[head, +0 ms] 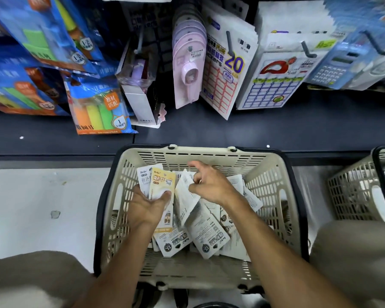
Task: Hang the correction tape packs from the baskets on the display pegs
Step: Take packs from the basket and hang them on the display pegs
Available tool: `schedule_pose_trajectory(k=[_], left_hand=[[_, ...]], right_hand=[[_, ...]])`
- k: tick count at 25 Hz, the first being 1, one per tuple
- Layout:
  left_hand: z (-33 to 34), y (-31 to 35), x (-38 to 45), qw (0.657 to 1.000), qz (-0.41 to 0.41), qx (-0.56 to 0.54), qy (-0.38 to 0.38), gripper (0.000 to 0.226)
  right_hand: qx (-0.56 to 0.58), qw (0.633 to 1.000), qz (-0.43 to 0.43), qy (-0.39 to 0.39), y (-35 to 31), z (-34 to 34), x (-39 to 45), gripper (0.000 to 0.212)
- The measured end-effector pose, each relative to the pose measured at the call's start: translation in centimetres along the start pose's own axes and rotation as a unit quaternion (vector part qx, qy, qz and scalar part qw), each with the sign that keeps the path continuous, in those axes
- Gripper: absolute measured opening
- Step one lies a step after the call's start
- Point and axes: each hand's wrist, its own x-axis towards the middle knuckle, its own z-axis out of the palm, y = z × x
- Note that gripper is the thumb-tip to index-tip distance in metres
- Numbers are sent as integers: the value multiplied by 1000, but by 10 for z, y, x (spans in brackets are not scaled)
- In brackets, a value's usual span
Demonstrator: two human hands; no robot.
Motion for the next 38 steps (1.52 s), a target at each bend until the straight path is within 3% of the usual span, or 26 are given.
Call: schedule_pose_trajectory(k=[3, 4, 6, 9, 12, 14, 16, 18, 20, 22, 23, 25, 26, 28, 31, 33, 38], left_hand=[[0, 5, 3, 996, -62, -60, 8, 81], [-2, 5, 3, 994, -82, -69, -5, 75], [-7, 2, 2, 992, -92, -79, -41, 45], [-8, 3, -4, 983, -77, -125, -114, 33], [-7, 7, -12, 969, -58, -155, -181, 40], [-8, 7, -14, 950, -101, -196, -223, 41], [-11, 8, -19, 927, -126, -229, -269, 61], [-10, 9, -22, 926, -103, -205, -300, 76], [-7, 8, -22, 948, -74, -155, -268, 83], [-5, 6, -18, 972, -68, -92, -206, 81], [-5, 4, -16, 977, -67, -57, -195, 80], [-5, 3, -16, 979, -65, -26, -194, 85], [-4, 4, -16, 979, -60, -18, -195, 90], [0, 5, -12, 980, -53, -10, -193, 95], [3, -1, -4, 979, -62, -22, -191, 67], [5, -7, -3, 979, -67, -28, -192, 54], [10, -5, -7, 976, -60, -48, -202, 48]], right_hand=[[-200, 965, -83, 148, -37, 1, -31, 19], [-248, 939, -128, 199, -44, 10, -47, 15], [-304, 904, -201, 226, -39, 33, -75, 19], [-368, 902, -183, 129, -15, 54, -101, 22], [-415, 889, -147, 128, 1, 61, -107, 23], [-433, 876, -166, 130, -5, 63, -106, 34], [-421, 877, -194, 128, -12, 66, -103, 36], [-409, 884, -197, 112, -17, 66, -99, 33], [-383, 895, -220, 63, -18, 64, -93, 25], [-265, 936, -232, -15, -8, 53, -84, 16], [-191, 964, -182, -15, 3, 46, -79, 19], [-137, 986, -29, 86, 42, 23, -70, 15], [-183, 974, 51, 127, 64, 10, -68, 15], [-267, 943, 150, 127, 105, -7, -64, 48], [-242, 966, 85, -17, 121, -11, -46, 73], [-273, 958, 24, -83, 123, -7, -34, 78], [-383, 920, -31, -79, 122, -1, -21, 79]])
